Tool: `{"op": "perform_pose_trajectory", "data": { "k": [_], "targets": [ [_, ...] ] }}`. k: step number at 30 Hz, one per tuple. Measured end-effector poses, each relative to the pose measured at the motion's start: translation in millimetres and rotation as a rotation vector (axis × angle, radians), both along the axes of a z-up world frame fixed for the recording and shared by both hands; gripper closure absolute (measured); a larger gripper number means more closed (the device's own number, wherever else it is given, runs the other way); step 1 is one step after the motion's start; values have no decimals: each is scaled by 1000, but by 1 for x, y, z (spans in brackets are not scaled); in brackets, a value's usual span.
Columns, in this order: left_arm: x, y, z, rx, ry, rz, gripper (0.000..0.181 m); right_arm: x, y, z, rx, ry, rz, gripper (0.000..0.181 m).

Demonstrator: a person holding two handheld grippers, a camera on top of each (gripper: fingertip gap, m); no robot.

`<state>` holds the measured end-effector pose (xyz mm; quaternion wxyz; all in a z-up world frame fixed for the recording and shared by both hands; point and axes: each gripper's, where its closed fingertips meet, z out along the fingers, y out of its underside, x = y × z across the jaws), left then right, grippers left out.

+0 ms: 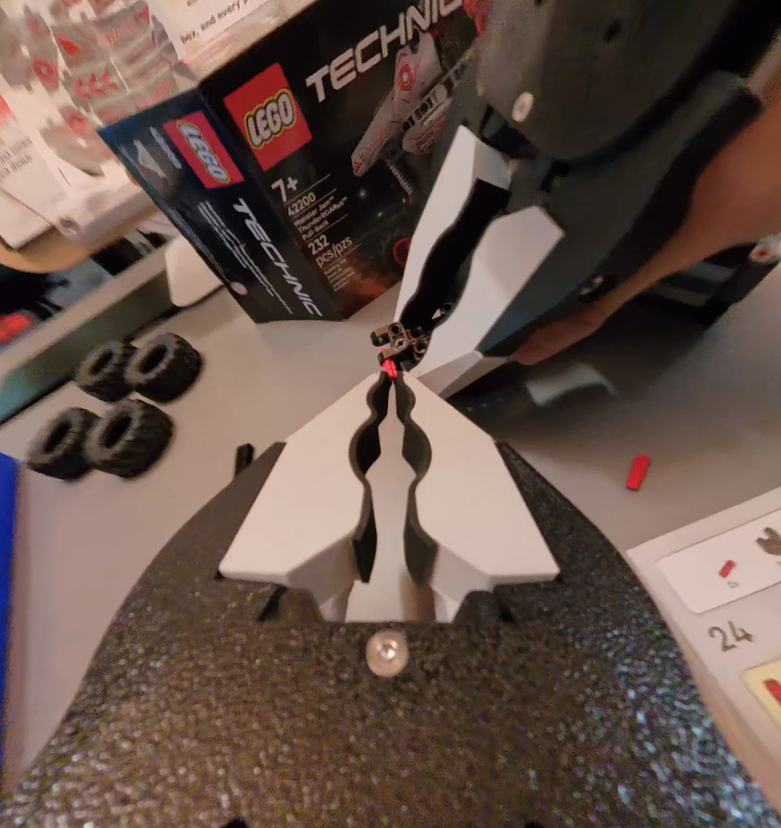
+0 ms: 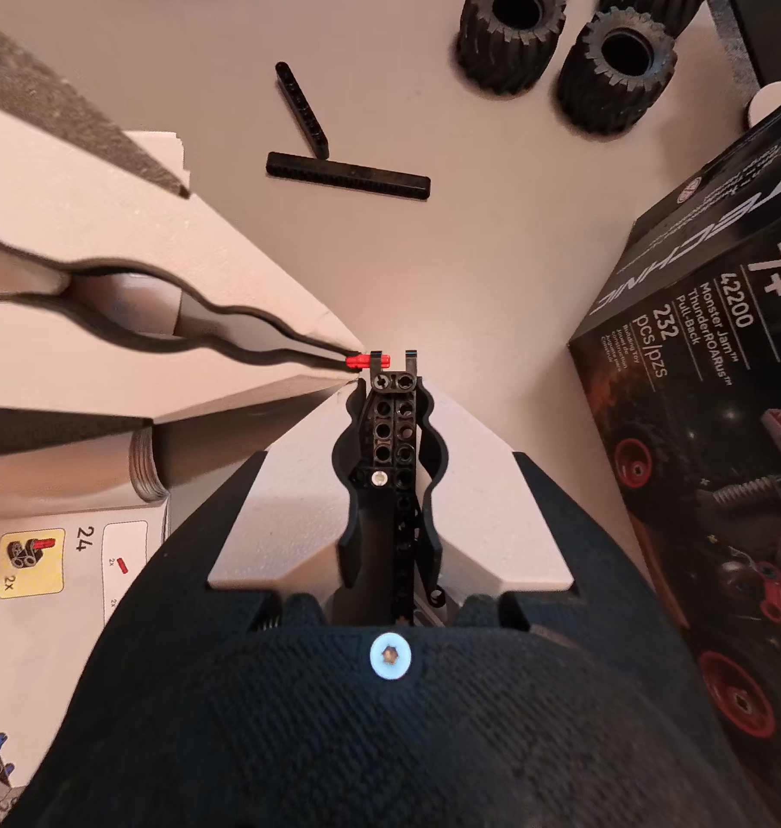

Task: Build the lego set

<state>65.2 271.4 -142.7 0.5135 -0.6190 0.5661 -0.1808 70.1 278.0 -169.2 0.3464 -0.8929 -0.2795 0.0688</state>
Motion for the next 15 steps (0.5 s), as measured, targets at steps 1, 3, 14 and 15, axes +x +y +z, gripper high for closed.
{"op": "perform_pose_trajectory", "data": {
  "k": [1, 3, 14, 15],
  "targets": [
    [0, 0, 0, 23, 7, 2, 180, 0, 0, 0, -1, 1, 1, 162],
    [1, 0, 0, -50, -29, 0, 180, 0, 0, 0, -3, 6, 1, 162],
    [0, -1, 1, -29, -21, 1, 180, 0, 0, 0, -8, 17, 11, 162],
    [0, -2, 1, 4, -3, -4, 180, 1, 1, 1, -3, 17, 4, 162]
  ]
}}
